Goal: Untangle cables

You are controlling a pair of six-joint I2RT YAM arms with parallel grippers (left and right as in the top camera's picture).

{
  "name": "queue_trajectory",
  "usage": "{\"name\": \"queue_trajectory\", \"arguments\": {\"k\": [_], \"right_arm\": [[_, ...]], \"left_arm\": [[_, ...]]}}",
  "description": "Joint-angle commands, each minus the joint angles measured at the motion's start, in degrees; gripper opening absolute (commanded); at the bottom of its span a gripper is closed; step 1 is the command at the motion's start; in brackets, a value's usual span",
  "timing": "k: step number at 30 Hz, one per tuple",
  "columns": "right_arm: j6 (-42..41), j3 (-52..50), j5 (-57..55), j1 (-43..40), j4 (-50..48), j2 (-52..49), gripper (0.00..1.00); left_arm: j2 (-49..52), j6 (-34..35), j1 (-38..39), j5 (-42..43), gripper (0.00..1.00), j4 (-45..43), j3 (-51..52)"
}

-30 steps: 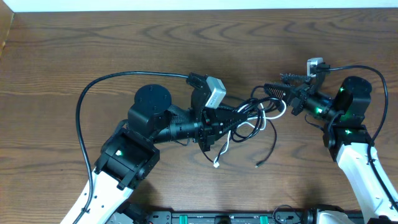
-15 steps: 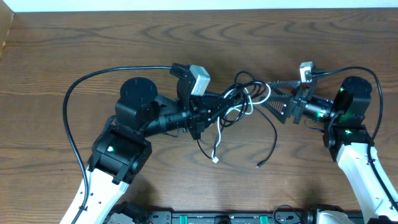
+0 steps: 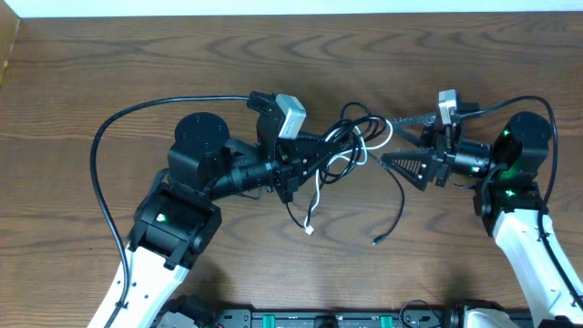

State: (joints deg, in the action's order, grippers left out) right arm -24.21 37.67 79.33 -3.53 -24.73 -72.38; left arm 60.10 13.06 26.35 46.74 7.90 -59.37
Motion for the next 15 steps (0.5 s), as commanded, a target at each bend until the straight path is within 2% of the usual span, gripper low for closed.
{"name": "queue_trajectory", "arguments": {"k": [1,9,15], "right_arm": [[-2.12,0.09,2.6,-0.13,-0.33,-0.28,0.99],[-2.12,0.09,2.67,-0.11,-0.33,-0.28,0.99],[-2.12,0.09,1.38,0.87,-0.35,-0.28,0.99]], "left_arm": [[-0.42,-1.42,-0.31,-1.2,0.08,-0.52,-0.85],[-0.42,-1.27,-0.28,-1.09,0.07,-2.01,-0.85],[-0.11,4.55,-0.24,-1.11,0.07,-6.27,-0.85]]}}
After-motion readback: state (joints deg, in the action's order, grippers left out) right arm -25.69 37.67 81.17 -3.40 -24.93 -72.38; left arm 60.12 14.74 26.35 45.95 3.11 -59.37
